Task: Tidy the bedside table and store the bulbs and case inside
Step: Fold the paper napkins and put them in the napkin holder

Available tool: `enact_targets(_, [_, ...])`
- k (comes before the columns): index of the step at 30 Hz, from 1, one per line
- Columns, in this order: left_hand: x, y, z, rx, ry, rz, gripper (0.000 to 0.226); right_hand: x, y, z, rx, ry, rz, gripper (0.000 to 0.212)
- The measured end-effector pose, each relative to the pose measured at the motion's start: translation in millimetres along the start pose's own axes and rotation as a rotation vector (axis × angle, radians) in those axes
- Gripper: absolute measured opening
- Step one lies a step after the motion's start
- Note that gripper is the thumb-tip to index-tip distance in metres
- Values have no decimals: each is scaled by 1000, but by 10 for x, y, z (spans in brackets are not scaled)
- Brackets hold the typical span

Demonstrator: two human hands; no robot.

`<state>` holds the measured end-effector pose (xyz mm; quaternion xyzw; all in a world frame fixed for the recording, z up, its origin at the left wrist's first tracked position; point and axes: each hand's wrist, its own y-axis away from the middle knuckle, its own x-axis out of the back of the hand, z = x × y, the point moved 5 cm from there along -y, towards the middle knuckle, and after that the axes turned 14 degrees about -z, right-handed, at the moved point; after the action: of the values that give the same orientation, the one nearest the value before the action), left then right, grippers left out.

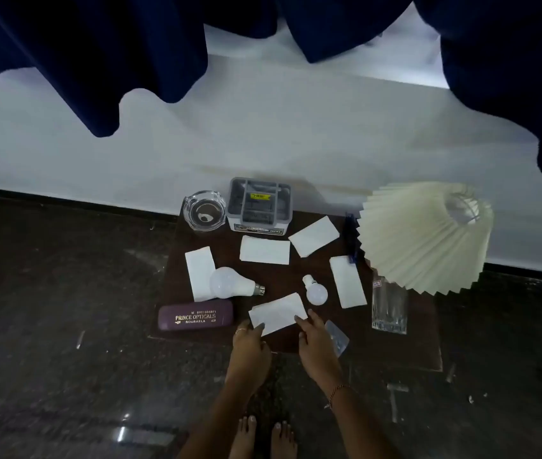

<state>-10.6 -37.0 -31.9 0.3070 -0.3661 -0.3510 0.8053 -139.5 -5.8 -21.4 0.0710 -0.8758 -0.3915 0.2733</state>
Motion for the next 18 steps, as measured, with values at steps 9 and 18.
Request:
enact_targets(9, [-83, -180, -48, 38, -267, -36, 53, -74, -207, 94, -27, 210, 42, 41])
enact_targets(18, [-50, -145, -24, -42, -594, 13, 48, -223, -89, 91, 24, 485, 78, 54])
